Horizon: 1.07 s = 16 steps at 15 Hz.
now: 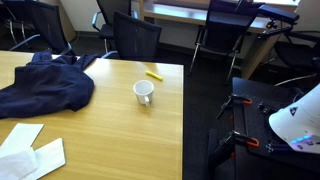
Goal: Move the white mug cup slightly to left.
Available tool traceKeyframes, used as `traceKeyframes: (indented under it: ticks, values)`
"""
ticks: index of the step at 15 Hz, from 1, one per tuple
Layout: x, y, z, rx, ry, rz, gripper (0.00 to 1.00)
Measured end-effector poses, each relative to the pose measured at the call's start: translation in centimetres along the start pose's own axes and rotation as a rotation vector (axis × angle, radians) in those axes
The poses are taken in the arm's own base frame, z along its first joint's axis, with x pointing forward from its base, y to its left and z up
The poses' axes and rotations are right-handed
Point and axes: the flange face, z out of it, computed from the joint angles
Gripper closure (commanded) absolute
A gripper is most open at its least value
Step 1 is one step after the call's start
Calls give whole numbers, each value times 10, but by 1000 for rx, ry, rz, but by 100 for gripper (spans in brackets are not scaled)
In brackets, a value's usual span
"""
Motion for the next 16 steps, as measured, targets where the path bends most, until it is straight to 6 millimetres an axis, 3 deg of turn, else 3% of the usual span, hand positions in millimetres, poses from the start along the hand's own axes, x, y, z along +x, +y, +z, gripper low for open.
traceKeyframes:
  ticks: [9,11,13,16]
  values:
    - [0,0,0,-1,0,1,0]
    - [7,0,6,-13,18,73,0]
    - [24,-5,25,-34,49,172,0]
    - [56,-11,78,-54,76,329,0]
